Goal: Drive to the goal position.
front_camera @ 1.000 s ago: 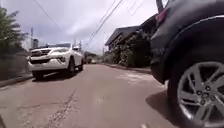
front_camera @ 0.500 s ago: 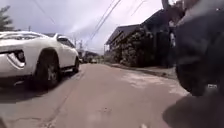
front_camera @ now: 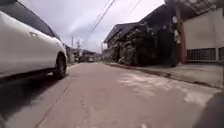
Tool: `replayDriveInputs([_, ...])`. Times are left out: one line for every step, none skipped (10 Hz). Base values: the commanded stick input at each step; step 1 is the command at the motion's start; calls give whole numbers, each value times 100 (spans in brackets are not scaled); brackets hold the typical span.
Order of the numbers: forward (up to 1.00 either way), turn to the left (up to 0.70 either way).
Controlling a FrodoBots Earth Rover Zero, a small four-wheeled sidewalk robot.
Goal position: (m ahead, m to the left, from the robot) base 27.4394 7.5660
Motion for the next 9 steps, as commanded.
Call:
replayDriveInputs([100, -39])
replayDriveInputs([100, -39])
replayDriveInputs([100, -38])
replayDriveInputs([100, -15])
replayDriveInputs([100, -1])
replayDriveInputs([100, 0])
replayDriveInputs([100, 0])
replayDriveInputs([100, 0])
replayDriveInputs([100, 0])
